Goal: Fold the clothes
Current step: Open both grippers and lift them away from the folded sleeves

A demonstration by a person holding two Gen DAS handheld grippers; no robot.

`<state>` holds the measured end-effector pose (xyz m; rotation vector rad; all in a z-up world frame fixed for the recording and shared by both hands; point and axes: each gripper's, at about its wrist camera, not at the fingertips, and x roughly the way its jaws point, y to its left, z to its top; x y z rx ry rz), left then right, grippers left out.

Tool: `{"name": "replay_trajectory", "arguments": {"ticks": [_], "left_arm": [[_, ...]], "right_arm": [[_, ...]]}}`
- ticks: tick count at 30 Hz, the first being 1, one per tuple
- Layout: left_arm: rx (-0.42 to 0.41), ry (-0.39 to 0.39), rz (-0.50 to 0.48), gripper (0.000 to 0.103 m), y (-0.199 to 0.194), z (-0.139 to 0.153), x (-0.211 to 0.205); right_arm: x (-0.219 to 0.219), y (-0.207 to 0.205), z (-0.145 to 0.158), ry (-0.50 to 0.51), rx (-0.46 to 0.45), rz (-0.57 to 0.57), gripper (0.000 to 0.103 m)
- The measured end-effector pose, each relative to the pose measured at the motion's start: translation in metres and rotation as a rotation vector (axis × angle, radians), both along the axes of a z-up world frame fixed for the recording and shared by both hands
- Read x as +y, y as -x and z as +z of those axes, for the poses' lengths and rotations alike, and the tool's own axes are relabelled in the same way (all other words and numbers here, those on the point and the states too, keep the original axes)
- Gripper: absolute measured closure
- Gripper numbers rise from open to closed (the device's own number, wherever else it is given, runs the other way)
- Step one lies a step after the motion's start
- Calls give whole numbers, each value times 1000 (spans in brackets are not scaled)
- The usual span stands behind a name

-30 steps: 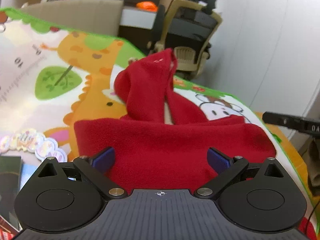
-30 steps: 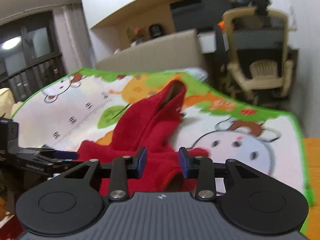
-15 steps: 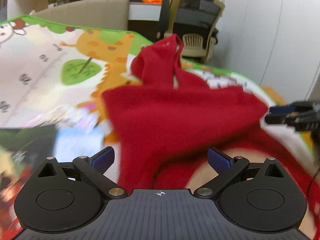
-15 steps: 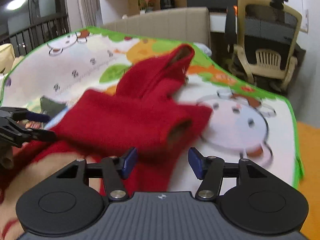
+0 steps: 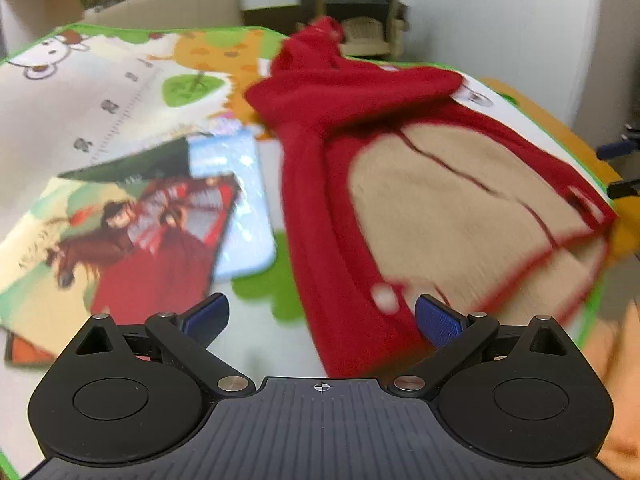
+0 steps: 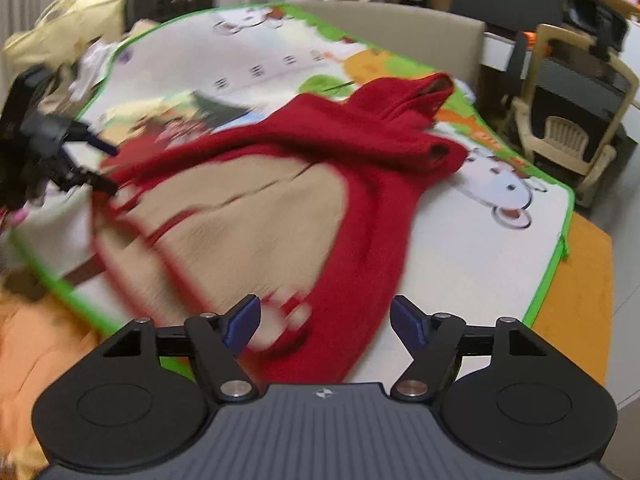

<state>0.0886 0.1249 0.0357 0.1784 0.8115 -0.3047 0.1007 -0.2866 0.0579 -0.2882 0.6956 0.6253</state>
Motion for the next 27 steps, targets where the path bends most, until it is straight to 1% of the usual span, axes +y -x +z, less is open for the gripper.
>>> {"name": "replay_trajectory", "arguments": {"ticks": [1,2,3,4,7,10,12,13,16,19,21,23,24,26,27], "left_arm": [[5,-5,-21,1,8,-2,1],[6,-19,-31,1,13,-6,1],[5,-34,-35,1,18,-10,0],[0,-54,-16,1,18,-15,-1],[-12,-112,91,1,8,-24,-4],[-68,-152,196,0,1,-18,6],[-113,-165,246,0,2,-9,15],[-124,-153,254,0,2,-4,20],[-136,-128,238,0,3,5,21],[-158,-130,208,0,-3,20,14],[-178,-127,199,0,-24,34,13],[-200,-127,196,0,-49,46,11],[-207,-121,203,0,-67,48,10],[-199,-78,238,0,-112,48,12],[-173,-38,262,0,-134,43,15]], "right_arm": [[1,6,-2,1,6,5,23],[3,11,-5,2,12,10,23],[4,17,-7,3,18,15,22],[6,21,-10,6,23,17,22],[18,16,-26,81,20,-8,22],[17,6,-37,164,3,-84,22],[5,2,-30,160,-27,-155,23],[-2,2,-25,151,-50,-190,23],[-19,1,-8,71,-85,-245,23],[-19,-5,8,45,-106,-211,23],[-21,-23,20,21,-114,-190,23],[-23,-52,29,2,-137,-189,23],[-25,-70,32,-13,-144,-195,23],[-28,-114,31,-57,-127,-221,23],[-26,-138,26,-71,-104,-237,23]]}}
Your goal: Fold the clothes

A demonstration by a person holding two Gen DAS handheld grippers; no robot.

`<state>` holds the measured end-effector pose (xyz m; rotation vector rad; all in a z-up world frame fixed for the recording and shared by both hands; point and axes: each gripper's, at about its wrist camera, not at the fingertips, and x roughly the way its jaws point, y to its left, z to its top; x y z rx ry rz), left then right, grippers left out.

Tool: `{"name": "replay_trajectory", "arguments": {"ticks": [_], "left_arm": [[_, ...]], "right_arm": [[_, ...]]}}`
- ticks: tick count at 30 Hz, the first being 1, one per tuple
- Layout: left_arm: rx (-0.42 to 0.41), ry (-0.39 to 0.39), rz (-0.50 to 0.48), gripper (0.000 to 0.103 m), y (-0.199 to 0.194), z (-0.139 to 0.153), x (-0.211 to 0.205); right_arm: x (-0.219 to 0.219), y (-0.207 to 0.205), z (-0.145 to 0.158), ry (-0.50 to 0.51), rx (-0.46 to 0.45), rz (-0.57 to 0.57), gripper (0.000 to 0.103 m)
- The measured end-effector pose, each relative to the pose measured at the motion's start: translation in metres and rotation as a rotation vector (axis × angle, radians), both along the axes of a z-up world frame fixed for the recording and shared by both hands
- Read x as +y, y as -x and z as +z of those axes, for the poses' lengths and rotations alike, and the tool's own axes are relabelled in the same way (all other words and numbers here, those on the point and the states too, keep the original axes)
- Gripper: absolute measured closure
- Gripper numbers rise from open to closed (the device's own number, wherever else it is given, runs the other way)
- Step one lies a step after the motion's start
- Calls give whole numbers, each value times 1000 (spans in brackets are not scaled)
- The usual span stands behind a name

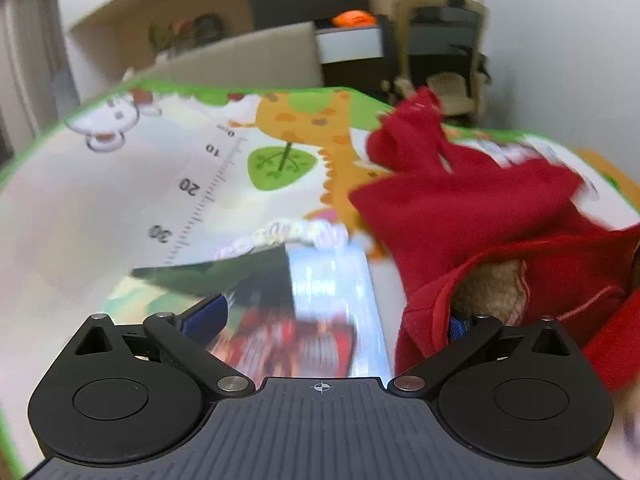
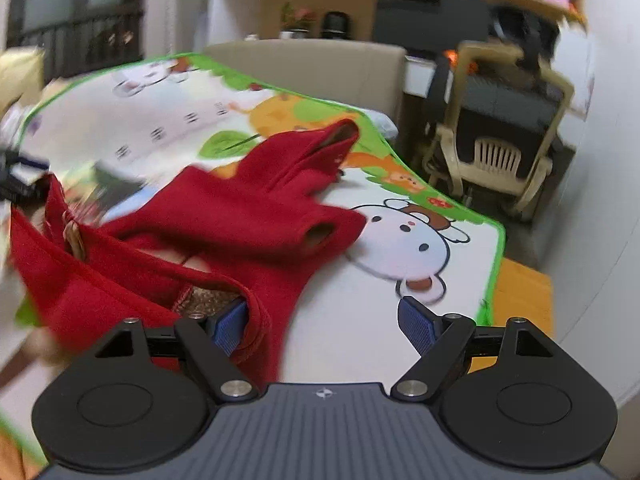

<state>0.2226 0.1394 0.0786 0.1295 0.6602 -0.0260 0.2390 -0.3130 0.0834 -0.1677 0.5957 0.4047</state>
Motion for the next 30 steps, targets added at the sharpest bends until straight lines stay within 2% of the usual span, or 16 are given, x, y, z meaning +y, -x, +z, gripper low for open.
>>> {"name": "replay_trajectory", "arguments": {"ticks": [3,5,9,11,15,17,20,22,23,27,28,30], "left_arm": [[97,177,76,0,-56,-23,14],[147,280,109,0,-72,-34,22],[83,407,4,0,-45,-24,37],[46,488,-42,0,-27,-16,51],[-10,546,9,0,-12,6,70],[-32,590,-67,0,-8,13,70],[-5,663,-264,0,-2,14,57],[16,636,-379,0,6,9,39],[32,590,-425,0,11,4,28],[126,348,-488,0,27,-20,-14],[142,323,-488,0,29,-24,-17],[156,321,-486,0,36,-28,-13]], "right_arm": [[7,-62,-29,7,75,-58,23],[12,-93,-54,40,144,-120,24],[5,-105,-85,10,193,-155,23],[3,-101,-86,8,178,-147,23],[4,-99,-83,9,155,-157,23],[3,-96,-73,7,119,-164,23],[-1,-89,-59,4,74,-164,23],[-3,-84,-57,21,67,-172,23],[-4,-82,-58,30,66,-179,23],[-13,-68,-58,19,71,-214,23],[-15,-61,-55,10,63,-215,23],[-21,-46,-48,-9,46,-217,23]]}}
